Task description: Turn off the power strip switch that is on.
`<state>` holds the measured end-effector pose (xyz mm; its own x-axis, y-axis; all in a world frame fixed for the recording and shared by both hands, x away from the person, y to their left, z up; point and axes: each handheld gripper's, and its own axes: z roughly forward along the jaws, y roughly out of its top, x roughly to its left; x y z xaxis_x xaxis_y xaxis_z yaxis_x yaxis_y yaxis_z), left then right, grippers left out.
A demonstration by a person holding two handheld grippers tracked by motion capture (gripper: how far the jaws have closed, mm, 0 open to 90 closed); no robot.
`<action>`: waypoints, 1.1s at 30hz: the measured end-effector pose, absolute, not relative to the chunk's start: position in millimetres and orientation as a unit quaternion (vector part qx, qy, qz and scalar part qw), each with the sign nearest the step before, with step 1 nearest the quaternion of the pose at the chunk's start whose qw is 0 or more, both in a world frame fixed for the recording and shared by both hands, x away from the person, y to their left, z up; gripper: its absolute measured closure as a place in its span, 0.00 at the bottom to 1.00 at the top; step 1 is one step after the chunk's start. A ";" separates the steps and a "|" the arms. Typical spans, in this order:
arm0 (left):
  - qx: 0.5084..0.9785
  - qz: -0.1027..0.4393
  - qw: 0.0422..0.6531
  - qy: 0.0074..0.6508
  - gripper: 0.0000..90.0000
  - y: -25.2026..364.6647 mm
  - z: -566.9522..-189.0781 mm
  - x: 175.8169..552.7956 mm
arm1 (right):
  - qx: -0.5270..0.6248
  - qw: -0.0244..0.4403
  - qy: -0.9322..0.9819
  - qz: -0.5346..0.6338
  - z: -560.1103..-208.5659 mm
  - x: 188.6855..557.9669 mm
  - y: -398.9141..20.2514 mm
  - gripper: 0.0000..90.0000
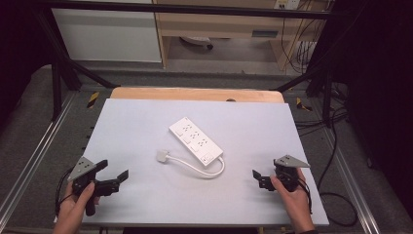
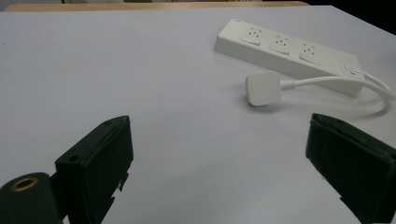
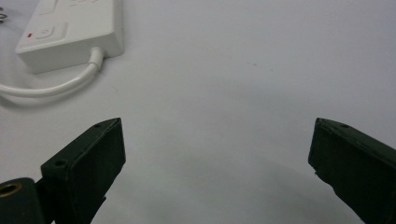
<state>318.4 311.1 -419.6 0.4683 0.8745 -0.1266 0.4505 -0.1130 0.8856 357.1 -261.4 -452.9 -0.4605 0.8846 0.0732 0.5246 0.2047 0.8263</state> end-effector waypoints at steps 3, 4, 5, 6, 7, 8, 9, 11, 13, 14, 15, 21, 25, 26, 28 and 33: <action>0.709 0.226 0.479 0.467 0.08 312.4 -419.0 319.3 | 0.459 0.217 0.749 0.425 -451.8 356.4 -258.6 0.05; 0.708 0.226 0.479 0.467 0.08 312.6 -418.6 319.8 | 0.456 0.220 0.749 0.427 -451.3 356.1 -258.4 0.05; 0.707 0.225 0.480 0.467 0.08 312.6 -418.7 320.3 | 0.454 0.223 0.748 0.429 -450.7 355.7 -258.3 0.05; 0.709 0.226 0.479 0.466 0.08 312.6 -418.8 320.7 | 0.453 0.224 0.746 0.433 -450.0 355.7 -258.4 0.05; 0.709 0.226 0.478 0.466 0.08 312.5 -418.9 320.8 | 0.453 0.224 0.744 0.437 -449.4 355.7 -258.8 0.05; 0.709 0.225 0.479 0.466 0.08 312.4 -419.0 320.8 | 0.453 0.224 0.744 0.437 -449.4 355.7 -258.8 0.05; 0.709 0.224 0.479 0.466 0.08 312.1 -419.0 320.8 | 0.457 0.224 0.739 0.441 -448.5 355.4 -259.8 0.05; 0.710 0.223 0.479 0.466 0.08 311.7 -419.0 320.8 | 0.459 0.225 0.735 0.445 -447.1 354.5 -261.1 0.05; 0.710 0.222 0.480 0.465 0.08 311.5 -419.0 320.9 | 0.463 0.222 0.731 0.449 -446.0 353.8 -261.4 0.05; 0.711 0.223 0.480 0.464 0.08 311.4 -418.9 321.0 | 0.465 0.221 0.727 0.454 -444.9 353.2 -261.8 0.05; 0.714 0.224 0.479 0.460 0.08 311.6 -418.6 321.1 | 0.462 0.225 0.725 0.458 -442.3 352.1 -261.9 0.05; 0.709 0.226 0.482 0.462 0.08 312.3 -417.8 318.6 | 0.455 0.236 0.720 0.468 -434.9 347.4 -260.2 0.05; 0.708 0.222 0.485 0.462 0.08 312.6 -417.3 317.2 | 0.456 0.239 0.715 0.473 -432.1 345.8 -259.9 0.05; 0.708 0.222 0.485 0.463 0.08 312.5 -417.2 317.3 | 0.454 0.239 0.716 0.474 -430.6 345.9 -258.9 0.05; 0.709 0.222 0.483 0.464 0.08 312.4 -417.5 317.4 | 0.452 0.238 0.716 0.475 -428.8 346.2 -256.8 0.05; 0.708 0.217 0.486 0.464 0.08 312.9 -417.6 316.8 | 0.453 0.237 0.716 0.476 -421.2 348.5 -253.1 0.04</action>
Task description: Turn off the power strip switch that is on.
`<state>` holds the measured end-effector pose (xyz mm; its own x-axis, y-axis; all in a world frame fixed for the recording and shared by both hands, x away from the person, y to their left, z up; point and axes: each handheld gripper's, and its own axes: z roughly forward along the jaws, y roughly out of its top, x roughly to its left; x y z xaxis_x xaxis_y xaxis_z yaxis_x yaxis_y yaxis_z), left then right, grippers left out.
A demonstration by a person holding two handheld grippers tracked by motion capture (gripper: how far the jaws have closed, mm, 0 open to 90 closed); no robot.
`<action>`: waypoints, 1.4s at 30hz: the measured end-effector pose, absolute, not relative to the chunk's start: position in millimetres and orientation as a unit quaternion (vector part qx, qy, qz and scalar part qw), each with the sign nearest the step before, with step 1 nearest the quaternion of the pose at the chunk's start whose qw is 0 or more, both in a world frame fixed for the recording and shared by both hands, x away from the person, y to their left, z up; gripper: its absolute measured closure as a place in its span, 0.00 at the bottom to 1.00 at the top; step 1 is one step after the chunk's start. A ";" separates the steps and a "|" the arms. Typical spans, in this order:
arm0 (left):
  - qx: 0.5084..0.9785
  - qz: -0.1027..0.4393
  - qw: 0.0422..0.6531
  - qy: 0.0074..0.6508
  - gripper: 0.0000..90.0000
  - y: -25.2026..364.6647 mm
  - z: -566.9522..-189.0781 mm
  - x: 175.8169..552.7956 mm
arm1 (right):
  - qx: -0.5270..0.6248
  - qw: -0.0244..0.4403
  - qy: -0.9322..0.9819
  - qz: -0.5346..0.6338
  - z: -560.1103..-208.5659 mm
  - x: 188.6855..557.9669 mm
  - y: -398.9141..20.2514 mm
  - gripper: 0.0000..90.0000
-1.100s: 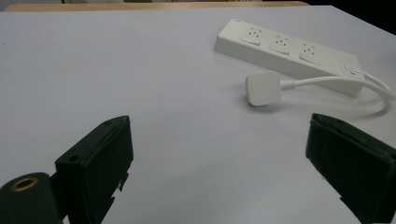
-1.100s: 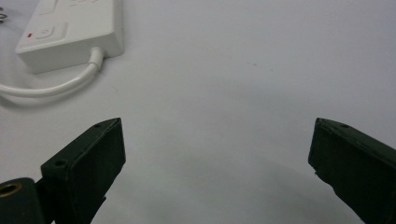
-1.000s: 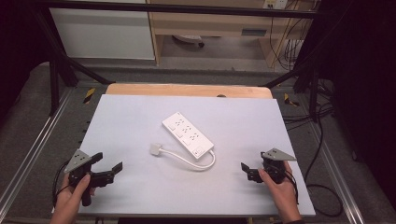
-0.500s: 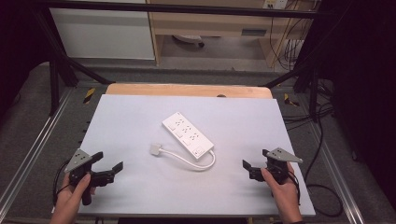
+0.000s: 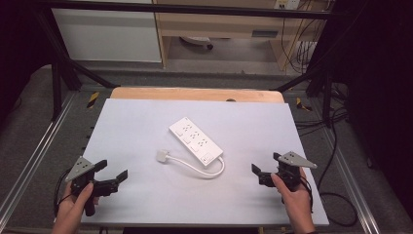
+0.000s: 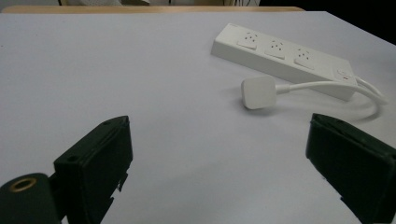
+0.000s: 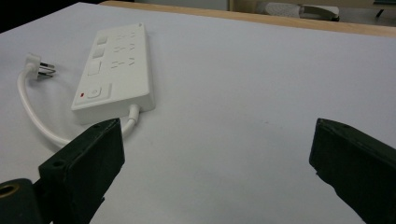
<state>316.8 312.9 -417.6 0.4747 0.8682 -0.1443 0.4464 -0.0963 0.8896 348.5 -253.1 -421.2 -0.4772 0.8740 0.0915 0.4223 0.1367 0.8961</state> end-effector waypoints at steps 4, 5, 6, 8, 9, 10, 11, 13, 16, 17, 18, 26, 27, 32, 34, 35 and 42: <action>0.709 0.214 0.486 0.464 0.08 312.3 -417.9 316.6 | 0.451 0.235 0.718 0.476 -411.4 351.2 -246.2 0.04; 0.710 0.214 0.486 0.463 0.08 312.1 -418.1 316.5 | 0.450 0.235 0.719 0.475 -409.7 351.6 -244.2 0.04; 0.710 0.215 0.484 0.463 0.08 311.7 -418.2 316.4 | 0.450 0.235 0.719 0.475 -409.7 351.6 -244.2 0.04; 0.713 0.213 0.484 0.460 0.08 311.4 -418.1 315.0 | 0.447 0.227 0.720 0.479 -403.9 352.1 -236.8 0.05; 0.713 0.213 0.484 0.460 0.08 311.4 -418.1 315.0 | 0.445 0.227 0.722 0.479 -401.9 352.4 -234.3 0.05; 0.711 0.212 0.485 0.462 0.08 311.6 -418.2 314.6 | 0.443 0.224 0.723 0.480 -400.2 352.2 -231.3 0.05; 0.711 0.213 0.486 0.462 0.08 312.0 -418.2 314.6 | 0.440 0.222 0.726 0.479 -398.5 352.4 -228.3 0.05; 0.709 0.213 0.487 0.464 0.08 312.8 -418.0 314.2 | 0.437 0.224 0.727 0.479 -396.8 352.5 -225.2 0.06; 0.706 0.209 0.490 0.466 0.08 313.7 -418.3 314.4 | 0.421 0.222 0.736 0.481 -388.3 352.6 -213.9 0.05; 0.707 0.209 0.489 0.467 0.08 313.8 -418.6 314.8 | 0.417 0.222 0.737 0.483 -386.3 353.2 -211.7 0.05; 0.707 0.208 0.489 0.466 0.08 313.9 -418.7 314.7 | 0.414 0.219 0.739 0.484 -384.3 353.7 -209.9 0.05; 0.710 0.210 0.486 0.464 0.08 313.6 -419.3 313.9 | 0.402 0.219 0.737 0.497 -373.4 360.3 -199.1 0.07; 0.710 0.210 0.487 0.464 0.08 313.5 -419.4 313.6 | 0.402 0.219 0.737 0.497 -373.4 360.3 -199.1 0.07; 0.709 0.210 0.487 0.465 0.08 314.0 -419.8 313.4 | 0.397 0.221 0.734 0.504 -363.9 364.9 -194.9 0.08; 0.710 0.210 0.486 0.464 0.08 314.0 -419.8 313.2 | 0.395 0.223 0.735 0.505 -360.7 366.5 -194.1 0.09; 0.710 0.210 0.486 0.464 0.08 314.0 -419.8 313.2 | 0.394 0.223 0.735 0.504 -359.0 367.3 -193.8 0.09; 0.712 0.209 0.485 0.464 0.08 313.9 -420.2 312.7 | 0.393 0.236 0.728 0.510 -346.5 372.5 -191.9 0.19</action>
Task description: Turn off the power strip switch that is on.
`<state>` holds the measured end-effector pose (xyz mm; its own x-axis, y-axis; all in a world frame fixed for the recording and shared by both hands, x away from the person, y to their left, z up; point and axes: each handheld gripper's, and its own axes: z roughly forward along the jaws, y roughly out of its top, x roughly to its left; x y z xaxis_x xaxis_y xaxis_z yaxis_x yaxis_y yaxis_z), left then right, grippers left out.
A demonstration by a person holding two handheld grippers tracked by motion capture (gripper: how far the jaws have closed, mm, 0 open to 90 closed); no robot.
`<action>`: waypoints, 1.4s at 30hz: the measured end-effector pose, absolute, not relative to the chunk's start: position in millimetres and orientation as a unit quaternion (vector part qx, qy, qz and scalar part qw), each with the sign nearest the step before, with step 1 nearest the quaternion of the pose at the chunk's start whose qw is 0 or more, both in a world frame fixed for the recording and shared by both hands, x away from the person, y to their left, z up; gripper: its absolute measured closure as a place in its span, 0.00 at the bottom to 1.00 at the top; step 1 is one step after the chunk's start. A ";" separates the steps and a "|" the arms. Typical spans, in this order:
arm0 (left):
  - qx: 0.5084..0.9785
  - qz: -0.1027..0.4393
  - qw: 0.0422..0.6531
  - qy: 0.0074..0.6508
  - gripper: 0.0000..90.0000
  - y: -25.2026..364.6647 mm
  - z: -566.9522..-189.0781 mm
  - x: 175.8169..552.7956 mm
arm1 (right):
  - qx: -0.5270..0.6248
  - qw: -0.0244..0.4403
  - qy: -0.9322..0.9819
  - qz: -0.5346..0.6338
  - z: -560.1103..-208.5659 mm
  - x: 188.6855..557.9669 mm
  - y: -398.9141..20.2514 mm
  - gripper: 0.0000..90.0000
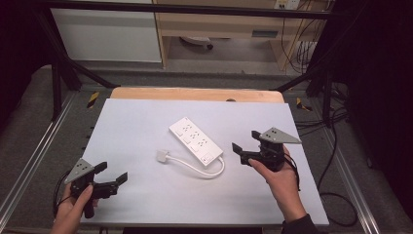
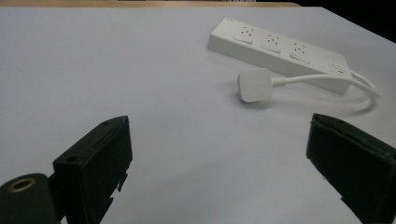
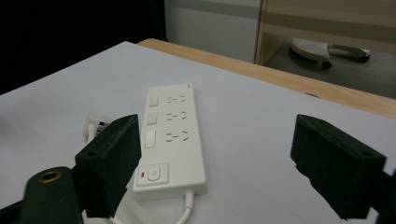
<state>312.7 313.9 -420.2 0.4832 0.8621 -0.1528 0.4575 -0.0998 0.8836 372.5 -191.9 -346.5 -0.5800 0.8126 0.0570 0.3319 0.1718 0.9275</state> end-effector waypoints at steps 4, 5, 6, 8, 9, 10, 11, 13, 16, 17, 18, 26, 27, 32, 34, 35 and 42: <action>0.712 0.208 0.486 0.463 0.08 313.5 -420.1 312.5 | 0.391 0.247 0.729 0.506 -340.9 376.4 -189.2 0.31; 0.712 0.208 0.486 0.463 0.08 313.5 -420.1 312.5 | 0.388 0.248 0.730 0.505 -339.5 377.5 -188.5 0.34; 0.712 0.208 0.485 0.463 0.08 313.6 -420.2 312.5 | 0.386 0.251 0.729 0.506 -338.3 378.3 -187.5 0.38; 0.712 0.208 0.485 0.463 0.08 313.8 -420.1 312.4 | 0.381 0.251 0.729 0.510 -336.3 380.2 -185.3 0.44; 0.712 0.208 0.485 0.463 0.08 313.8 -420.1 312.4 | 0.379 0.252 0.729 0.512 -335.5 381.2 -184.1 0.48; 0.712 0.208 0.485 0.463 0.08 313.7 -420.2 312.5 | 0.378 0.253 0.729 0.512 -335.0 382.3 -182.7 0.51; 0.712 0.208 0.485 0.463 0.08 313.7 -420.3 312.6 | 0.378 0.253 0.729 0.512 -335.0 382.3 -182.7 0.51; 0.712 0.210 0.485 0.464 0.08 313.6 -420.2 313.2 | 0.371 0.257 0.728 0.516 -334.2 385.3 -179.1 0.61; 0.712 0.209 0.485 0.463 0.08 313.4 -420.3 313.1 | 0.364 0.260 0.726 0.522 -333.7 388.0 -175.8 0.70; 0.712 0.209 0.485 0.463 0.08 313.5 -420.3 313.0 | 0.363 0.260 0.727 0.522 -333.2 388.7 -174.5 0.71; 0.712 0.209 0.485 0.463 0.08 313.5 -420.2 313.0 | 0.363 0.260 0.727 0.522 -333.2 388.7 -174.5 0.71; 0.712 0.210 0.485 0.462 0.08 313.5 -420.1 312.7 | 0.345 0.269 0.730 0.525 -331.1 395.4 -165.0 0.89; 0.712 0.210 0.485 0.462 0.08 313.5 -420.1 312.7 | 0.343 0.270 0.730 0.526 -331.0 395.9 -164.0 0.90; 0.712 0.210 0.486 0.462 0.08 313.4 -420.2 312.7 | 0.339 0.273 0.733 0.523 -330.1 398.8 -159.3 0.95; 0.713 0.210 0.485 0.461 0.08 313.4 -420.1 312.5 | 0.340 0.271 0.733 0.522 -330.1 399.6 -158.6 0.95; 0.713 0.210 0.485 0.461 0.08 313.3 -420.1 312.6 | 0.342 0.272 0.733 0.521 -330.3 401.7 -157.6 0.97; 0.714 0.212 0.483 0.460 0.08 313.2 -420.3 312.7 | 0.336 0.270 0.733 0.525 -331.0 407.3 -150.8 1.00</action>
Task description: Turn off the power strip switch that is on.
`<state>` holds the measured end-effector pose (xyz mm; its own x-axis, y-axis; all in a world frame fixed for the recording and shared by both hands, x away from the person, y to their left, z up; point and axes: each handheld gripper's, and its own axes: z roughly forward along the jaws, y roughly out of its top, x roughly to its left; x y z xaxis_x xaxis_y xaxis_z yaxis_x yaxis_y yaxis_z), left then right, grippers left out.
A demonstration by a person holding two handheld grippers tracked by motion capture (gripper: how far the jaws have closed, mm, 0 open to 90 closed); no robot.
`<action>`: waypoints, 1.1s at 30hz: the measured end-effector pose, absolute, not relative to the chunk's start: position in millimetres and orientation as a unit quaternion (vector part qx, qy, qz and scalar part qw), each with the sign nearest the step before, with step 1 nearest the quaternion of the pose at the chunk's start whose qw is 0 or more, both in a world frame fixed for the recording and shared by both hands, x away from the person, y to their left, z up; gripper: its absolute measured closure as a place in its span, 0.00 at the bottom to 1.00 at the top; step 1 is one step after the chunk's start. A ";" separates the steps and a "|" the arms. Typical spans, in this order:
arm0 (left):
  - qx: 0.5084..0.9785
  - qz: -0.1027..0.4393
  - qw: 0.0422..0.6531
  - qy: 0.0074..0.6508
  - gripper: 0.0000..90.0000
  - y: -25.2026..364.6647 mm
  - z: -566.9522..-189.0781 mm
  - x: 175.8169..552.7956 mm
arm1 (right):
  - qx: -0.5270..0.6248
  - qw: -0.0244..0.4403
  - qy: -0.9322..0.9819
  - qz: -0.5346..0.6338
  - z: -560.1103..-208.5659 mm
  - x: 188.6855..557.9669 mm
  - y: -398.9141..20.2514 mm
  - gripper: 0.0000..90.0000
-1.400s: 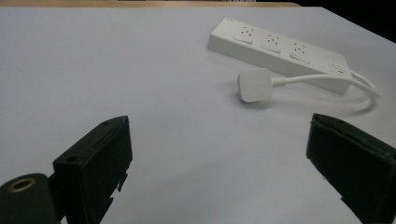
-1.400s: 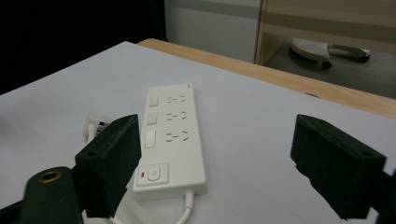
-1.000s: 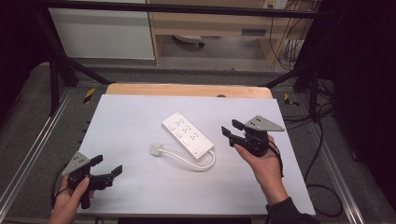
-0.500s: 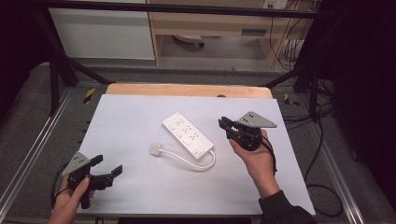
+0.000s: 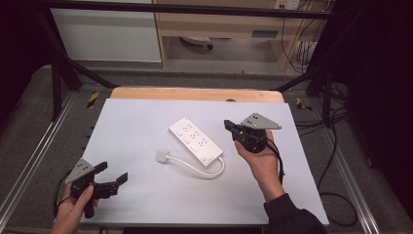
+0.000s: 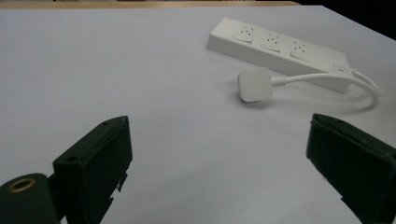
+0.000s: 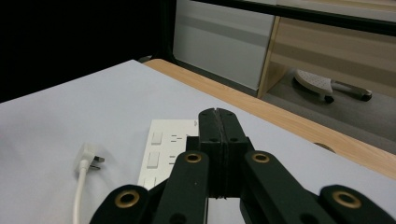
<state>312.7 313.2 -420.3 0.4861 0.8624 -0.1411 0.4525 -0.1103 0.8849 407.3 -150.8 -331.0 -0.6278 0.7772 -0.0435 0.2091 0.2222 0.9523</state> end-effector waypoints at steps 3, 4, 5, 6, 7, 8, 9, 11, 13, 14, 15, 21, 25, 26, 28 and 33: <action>0.715 0.213 0.482 0.460 0.08 313.2 -420.2 312.6 | 0.337 0.267 0.735 0.524 -331.7 409.7 -147.5 1.00; 0.715 0.214 0.482 0.460 0.08 313.2 -420.2 312.6 | 0.337 0.266 0.735 0.525 -332.1 410.7 -146.1 1.00; 0.714 0.214 0.483 0.459 0.08 313.2 -420.3 312.6 | 0.337 0.266 0.735 0.525 -332.1 410.7 -146.1 1.00; 0.715 0.214 0.482 0.459 0.08 313.3 -420.3 312.7 | 0.337 0.264 0.735 0.525 -332.6 411.4 -144.9 1.00; 0.715 0.215 0.481 0.459 0.08 313.3 -420.4 312.7 | 0.336 0.263 0.737 0.524 -333.6 413.0 -142.7 1.00; 0.715 0.215 0.481 0.459 0.08 313.3 -420.4 312.7 | 0.336 0.263 0.737 0.524 -333.6 413.0 -142.7 1.00; 0.715 0.216 0.481 0.459 0.08 313.3 -420.4 312.8 | 0.338 0.260 0.738 0.524 -334.2 413.4 -141.4 1.00; 0.715 0.217 0.481 0.458 0.08 313.5 -420.4 312.8 | 0.337 0.255 0.740 0.524 -335.7 415.4 -137.8 1.00; 0.716 0.219 0.480 0.457 0.08 313.6 -420.5 312.7 | 0.336 0.254 0.741 0.523 -336.2 416.1 -136.6 1.00; 0.716 0.219 0.480 0.457 0.08 313.6 -420.5 312.7 | 0.336 0.250 0.743 0.522 -337.3 417.2 -133.9 1.00; 0.716 0.220 0.479 0.457 0.08 313.8 -420.4 312.7 | 0.335 0.249 0.744 0.522 -337.9 417.7 -132.4 1.00; 0.717 0.222 0.479 0.456 0.08 313.7 -420.6 312.7 | 0.330 0.237 0.754 0.515 -342.7 420.7 -123.2 1.00; 0.717 0.222 0.479 0.455 0.08 313.7 -420.6 312.8 | 0.326 0.230 0.761 0.511 -346.6 422.4 -115.5 1.00; 0.717 0.222 0.479 0.455 0.08 313.7 -420.6 312.7 | 0.324 0.228 0.764 0.509 -347.7 422.7 -113.4 1.00; 0.718 0.222 0.479 0.454 0.08 313.8 -420.6 312.7 | 0.322 0.227 0.766 0.508 -348.8 423.2 -111.2 1.00; 0.718 0.224 0.478 0.453 0.08 313.9 -420.6 312.5 | 0.319 0.216 0.775 0.501 -356.9 426.5 -99.2 1.00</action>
